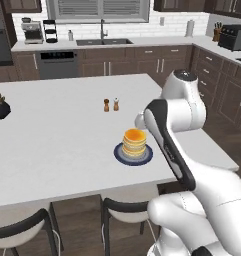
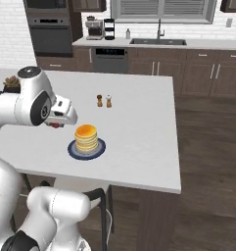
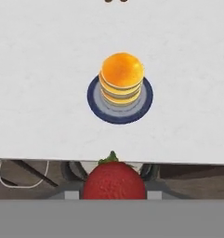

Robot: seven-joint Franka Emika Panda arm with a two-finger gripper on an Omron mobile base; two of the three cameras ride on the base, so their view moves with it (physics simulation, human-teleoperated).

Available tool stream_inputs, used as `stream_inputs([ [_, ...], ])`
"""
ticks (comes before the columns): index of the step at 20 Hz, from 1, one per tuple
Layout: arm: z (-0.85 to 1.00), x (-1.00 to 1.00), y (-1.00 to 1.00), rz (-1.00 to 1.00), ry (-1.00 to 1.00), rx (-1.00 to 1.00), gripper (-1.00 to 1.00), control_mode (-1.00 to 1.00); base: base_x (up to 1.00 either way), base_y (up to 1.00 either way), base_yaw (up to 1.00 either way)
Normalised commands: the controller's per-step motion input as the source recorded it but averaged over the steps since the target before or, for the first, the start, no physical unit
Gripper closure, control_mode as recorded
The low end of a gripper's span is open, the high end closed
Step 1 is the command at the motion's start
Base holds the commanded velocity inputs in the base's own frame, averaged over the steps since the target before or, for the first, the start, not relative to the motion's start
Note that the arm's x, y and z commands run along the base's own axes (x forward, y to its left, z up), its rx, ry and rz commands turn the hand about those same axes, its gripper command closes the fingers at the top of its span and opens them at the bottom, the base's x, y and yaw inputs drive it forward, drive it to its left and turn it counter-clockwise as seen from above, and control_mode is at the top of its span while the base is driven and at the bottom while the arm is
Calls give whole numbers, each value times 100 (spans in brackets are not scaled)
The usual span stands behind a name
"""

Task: Take the strawberry from the fridge and place it on top of the pancake, located on the dining counter.

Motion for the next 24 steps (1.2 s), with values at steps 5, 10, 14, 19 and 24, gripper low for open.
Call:
stream_inputs([
  [5,-31,73,-22,0,0,-1,100,-100,0,0,0],
  [10,-25,63,-13,2,-1,0,100,-100,0,0,0],
  [14,-27,69,0,0,0,0,100,-100,0,0,0],
  [19,-32,60,2,0,0,0,100,-100,0,0,0],
  [24,-31,27,1,0,0,1,100,-100,0,0,0],
])
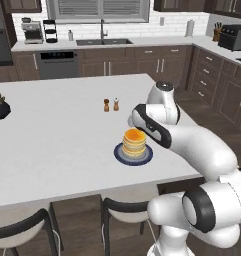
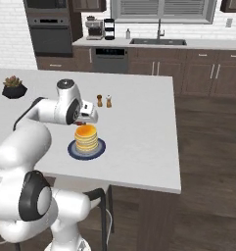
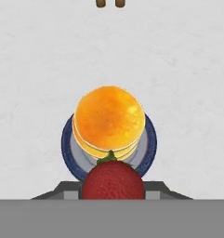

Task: Take the strawberry from the fridge and place it on top of the pancake, located on the dining counter.

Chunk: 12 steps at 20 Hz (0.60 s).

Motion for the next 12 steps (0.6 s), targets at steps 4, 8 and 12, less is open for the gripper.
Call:
stream_inputs([
  [4,-30,0,6,0,2,3,100,-100,0,0,0],
  [8,-28,21,11,0,0,0,100,-100,0,0,0],
  [12,-15,34,1,0,0,0,100,-100,0,0,0],
])
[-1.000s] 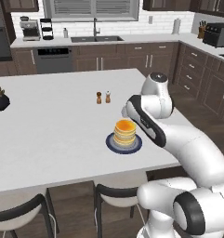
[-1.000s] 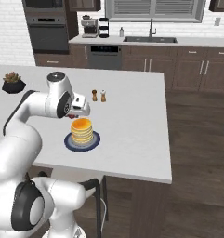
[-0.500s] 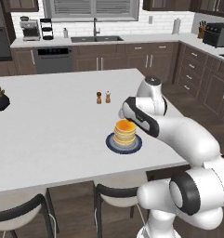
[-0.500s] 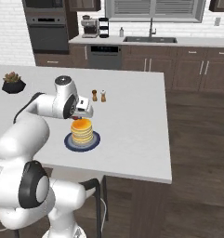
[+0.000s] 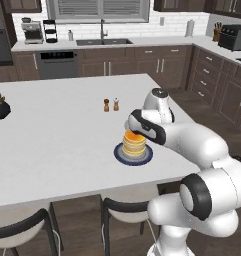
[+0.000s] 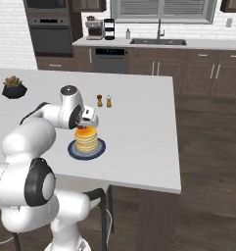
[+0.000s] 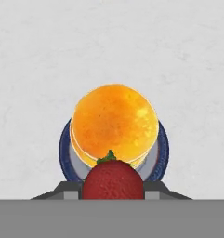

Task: Take the strawberry from the fridge and place it on top of the pancake, located on the dining counter.

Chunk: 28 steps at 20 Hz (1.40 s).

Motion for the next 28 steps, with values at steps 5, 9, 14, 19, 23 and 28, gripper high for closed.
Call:
stream_inputs([
  [5,-12,14,0,0,0,0,100,-100,0,0,0],
  [9,-15,17,1,0,0,0,100,-100,0,0,0],
  [14,-14,18,2,0,0,0,100,-100,0,0,0],
  [19,-17,8,6,0,0,0,100,-100,0,0,0],
  [23,-18,6,3,0,0,0,100,-100,0,0,0],
  [28,-11,4,0,0,0,0,100,-100,0,0,0],
])
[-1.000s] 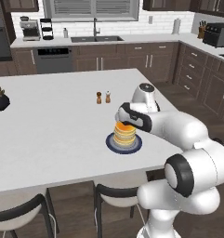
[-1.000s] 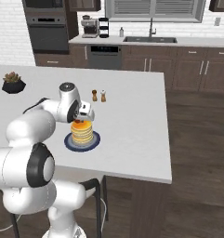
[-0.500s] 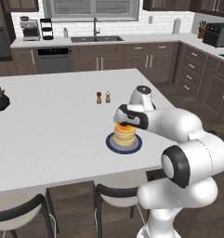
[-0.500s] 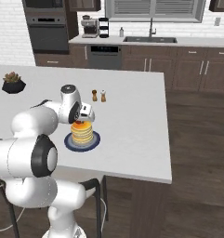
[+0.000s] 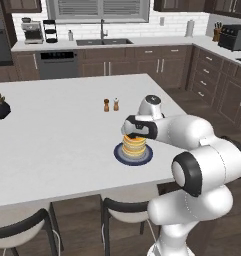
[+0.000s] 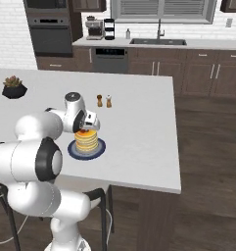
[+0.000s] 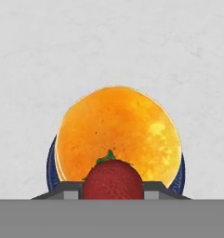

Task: Take the strawberry from the fridge and place it on top of the pancake, located on the dining counter.

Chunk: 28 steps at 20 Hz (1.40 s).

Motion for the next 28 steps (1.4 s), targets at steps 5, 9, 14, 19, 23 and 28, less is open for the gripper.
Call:
stream_inputs([
  [5,0,8,0,0,0,0,100,-100,0,0,0],
  [9,0,6,0,0,0,0,100,-100,0,0,0],
  [14,-20,0,0,0,0,0,100,-100,0,0,0],
  [19,-13,1,0,0,0,0,100,-100,0,0,0],
  [23,0,1,0,0,0,0,100,-100,0,0,0],
  [28,-1,0,0,0,0,0,100,-100,0,0,0],
])
